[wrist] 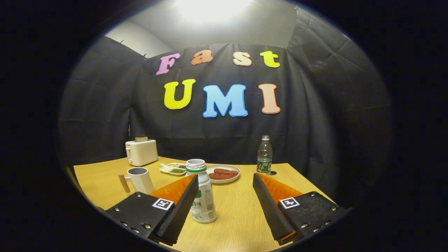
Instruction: Take the bottle from table, then pour the juice into the cup, finally place the bottle on the coaster
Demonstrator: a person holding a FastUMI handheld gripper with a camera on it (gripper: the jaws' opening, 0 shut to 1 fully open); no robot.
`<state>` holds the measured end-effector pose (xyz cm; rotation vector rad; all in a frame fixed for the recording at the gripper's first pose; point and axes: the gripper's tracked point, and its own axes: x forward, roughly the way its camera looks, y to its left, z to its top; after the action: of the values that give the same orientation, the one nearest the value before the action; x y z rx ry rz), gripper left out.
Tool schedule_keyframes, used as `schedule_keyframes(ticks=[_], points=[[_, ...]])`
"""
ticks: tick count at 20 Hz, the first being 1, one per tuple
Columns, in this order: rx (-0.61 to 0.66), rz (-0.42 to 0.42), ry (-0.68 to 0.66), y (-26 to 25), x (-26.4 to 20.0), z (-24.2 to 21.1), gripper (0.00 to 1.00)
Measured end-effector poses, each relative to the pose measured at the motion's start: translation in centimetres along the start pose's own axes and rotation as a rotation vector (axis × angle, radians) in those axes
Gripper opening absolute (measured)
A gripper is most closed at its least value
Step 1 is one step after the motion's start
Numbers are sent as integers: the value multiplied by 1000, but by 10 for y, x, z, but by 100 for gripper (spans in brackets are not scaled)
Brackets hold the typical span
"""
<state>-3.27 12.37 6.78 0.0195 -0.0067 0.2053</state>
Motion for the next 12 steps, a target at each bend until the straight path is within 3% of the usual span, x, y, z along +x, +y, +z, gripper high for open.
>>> schedule_keyframes(ticks=[12], points=[[-18,49,88,38,29,-41,95]])
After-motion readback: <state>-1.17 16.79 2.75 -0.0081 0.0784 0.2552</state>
